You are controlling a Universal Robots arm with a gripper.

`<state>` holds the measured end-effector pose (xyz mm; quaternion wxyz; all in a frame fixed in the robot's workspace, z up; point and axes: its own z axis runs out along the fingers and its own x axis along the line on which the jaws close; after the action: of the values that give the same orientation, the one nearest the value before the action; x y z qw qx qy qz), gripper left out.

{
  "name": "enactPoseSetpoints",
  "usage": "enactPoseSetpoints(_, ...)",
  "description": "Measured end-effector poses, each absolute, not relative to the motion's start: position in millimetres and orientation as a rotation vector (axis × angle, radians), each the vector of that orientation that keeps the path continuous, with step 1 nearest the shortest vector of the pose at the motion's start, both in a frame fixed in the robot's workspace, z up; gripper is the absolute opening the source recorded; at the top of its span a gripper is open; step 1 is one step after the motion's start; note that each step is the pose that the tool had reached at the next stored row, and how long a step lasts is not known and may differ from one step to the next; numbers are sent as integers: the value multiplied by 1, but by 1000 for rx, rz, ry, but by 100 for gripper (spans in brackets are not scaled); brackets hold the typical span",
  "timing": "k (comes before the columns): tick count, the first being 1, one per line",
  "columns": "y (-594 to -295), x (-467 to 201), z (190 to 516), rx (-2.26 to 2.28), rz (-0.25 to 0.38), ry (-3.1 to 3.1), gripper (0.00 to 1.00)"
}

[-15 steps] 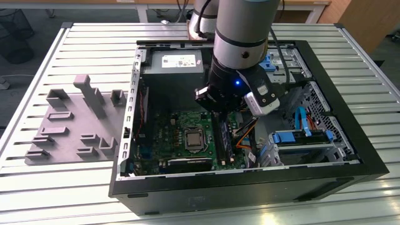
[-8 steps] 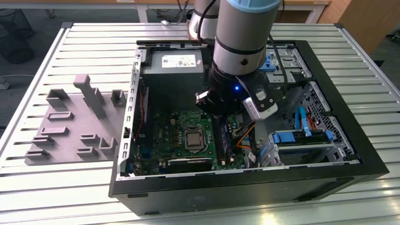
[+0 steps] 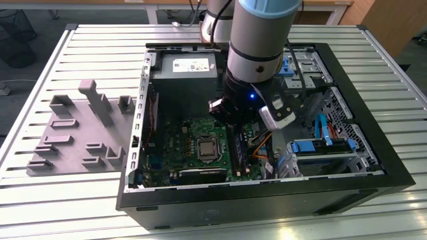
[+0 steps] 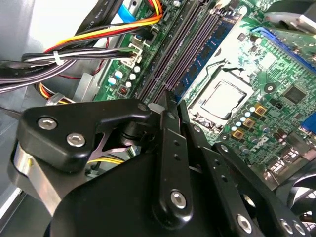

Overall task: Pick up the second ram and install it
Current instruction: 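Insert the second ram into the second slot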

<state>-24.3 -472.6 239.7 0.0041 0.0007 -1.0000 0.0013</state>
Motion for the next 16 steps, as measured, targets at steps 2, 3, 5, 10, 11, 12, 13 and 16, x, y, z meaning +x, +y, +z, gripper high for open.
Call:
enactPoseSetpoints(2,-473,-24,237,4,-1,-3133,14)
enactPoseSetpoints(3,-473,-24,235,4,0,-3133,14)
enactPoseSetpoints(5,-473,-24,231,3,0,-3133,14)
enactPoseSetpoints(10,-473,-24,223,-1,-1,-3132,14)
enactPoseSetpoints(11,-473,-24,222,-1,-1,-3131,14)
enactPoseSetpoints(12,-473,-24,221,-2,-1,-3131,14)
enactPoseSetpoints(13,-473,-24,221,-2,0,-3131,14)
enactPoseSetpoints(16,-473,-24,220,-3,0,-3131,14)
